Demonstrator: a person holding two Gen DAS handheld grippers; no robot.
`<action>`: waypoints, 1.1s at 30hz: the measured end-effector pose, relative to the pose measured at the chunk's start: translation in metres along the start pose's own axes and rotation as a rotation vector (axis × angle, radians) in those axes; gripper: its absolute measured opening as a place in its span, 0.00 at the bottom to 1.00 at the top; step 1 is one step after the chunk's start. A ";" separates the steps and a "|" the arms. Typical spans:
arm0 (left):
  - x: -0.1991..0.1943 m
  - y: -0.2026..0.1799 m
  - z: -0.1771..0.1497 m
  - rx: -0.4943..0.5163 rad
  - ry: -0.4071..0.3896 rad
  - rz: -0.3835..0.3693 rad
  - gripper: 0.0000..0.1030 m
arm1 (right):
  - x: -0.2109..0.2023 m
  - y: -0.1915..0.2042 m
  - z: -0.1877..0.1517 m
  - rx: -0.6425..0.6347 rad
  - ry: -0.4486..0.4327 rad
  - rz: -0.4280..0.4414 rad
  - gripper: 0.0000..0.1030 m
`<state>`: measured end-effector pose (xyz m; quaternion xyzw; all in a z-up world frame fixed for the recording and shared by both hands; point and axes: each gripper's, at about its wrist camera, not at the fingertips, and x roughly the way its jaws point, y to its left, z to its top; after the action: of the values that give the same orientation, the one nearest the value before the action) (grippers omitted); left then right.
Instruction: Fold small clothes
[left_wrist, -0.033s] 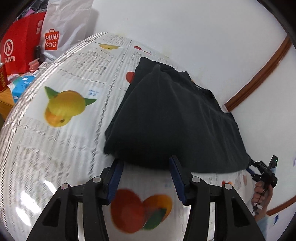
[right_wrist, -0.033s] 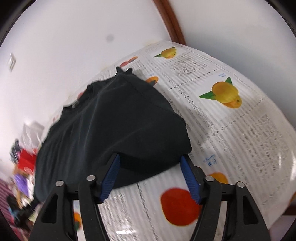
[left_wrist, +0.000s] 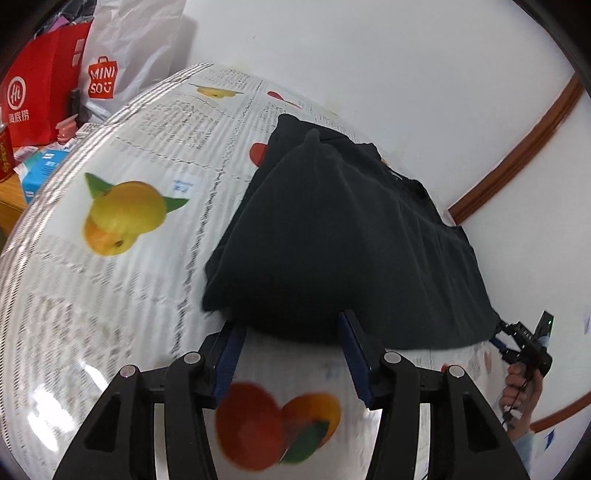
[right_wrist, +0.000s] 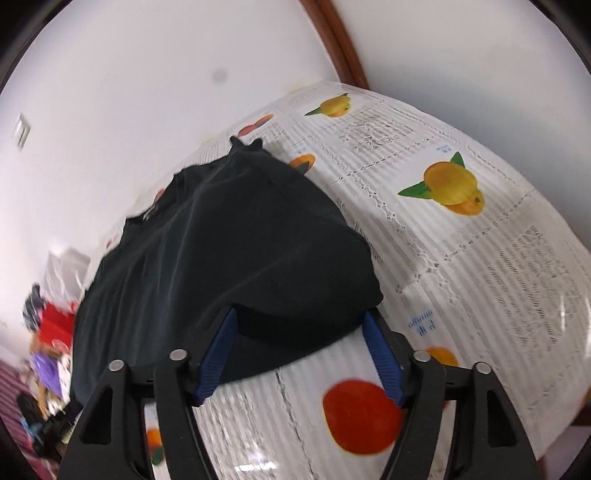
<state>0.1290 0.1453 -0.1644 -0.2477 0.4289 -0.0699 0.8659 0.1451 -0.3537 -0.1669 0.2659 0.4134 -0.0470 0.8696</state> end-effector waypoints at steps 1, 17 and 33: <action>0.002 -0.002 0.001 -0.005 -0.004 0.000 0.49 | 0.003 0.000 0.002 0.004 0.001 -0.005 0.72; 0.047 -0.073 0.009 0.118 0.024 0.002 0.24 | -0.011 -0.039 0.039 -0.042 -0.103 -0.063 0.24; 0.026 -0.056 0.003 0.167 0.028 0.036 0.23 | -0.060 0.019 0.023 -0.258 -0.208 -0.393 0.41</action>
<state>0.1529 0.0896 -0.1538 -0.1658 0.4381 -0.0933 0.8785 0.1275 -0.3572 -0.1019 0.0610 0.3680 -0.1890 0.9083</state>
